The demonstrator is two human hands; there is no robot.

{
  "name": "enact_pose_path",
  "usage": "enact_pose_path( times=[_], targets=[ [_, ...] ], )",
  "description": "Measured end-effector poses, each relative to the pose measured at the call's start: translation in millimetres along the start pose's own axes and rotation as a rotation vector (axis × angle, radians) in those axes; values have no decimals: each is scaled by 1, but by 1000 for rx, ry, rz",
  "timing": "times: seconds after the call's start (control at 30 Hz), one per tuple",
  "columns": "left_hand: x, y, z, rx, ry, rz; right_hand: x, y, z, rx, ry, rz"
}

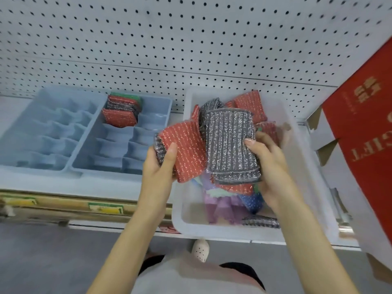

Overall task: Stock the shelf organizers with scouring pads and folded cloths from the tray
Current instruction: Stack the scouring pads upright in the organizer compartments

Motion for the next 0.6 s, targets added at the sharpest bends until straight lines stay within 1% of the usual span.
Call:
enact_pose_path(
  times=[0.1, 0.2, 0.27, 0.37, 0.47, 0.53, 0.6],
  targets=[
    [-6, 8, -7, -38, -59, -17, 8, 21, -5, -21, -16, -72],
    [-7, 8, -7, -57, -72, 4, 11, 35, -10, -38, -56, -92],
    [-12, 5, -7, -51, -104, -40, 12, 46, -15, -93, -73, -108],
    [-18, 0, -9, -55, -168, -103, 17, 66, -26, -210, -33, -91],
    [-18, -7, -8, -64, -206, -170, 14, 76, -30, -206, -46, -87],
    [-16, -19, -6, -44, -201, -189, 18, 85, -33, -210, -9, -65],
    [-12, -35, -1, -10, -176, -186, 29, 99, -38, -248, 102, -6]
  ],
)
Point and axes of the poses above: each hand's wrist, its own z-axis towards the middle knuckle, its own y-axis out of the palm, x = y × z, the point moved 10 cm from there along z, towards the middle knuckle, and after that the axes turned 7 degrees about x, right-handed, at the moved point
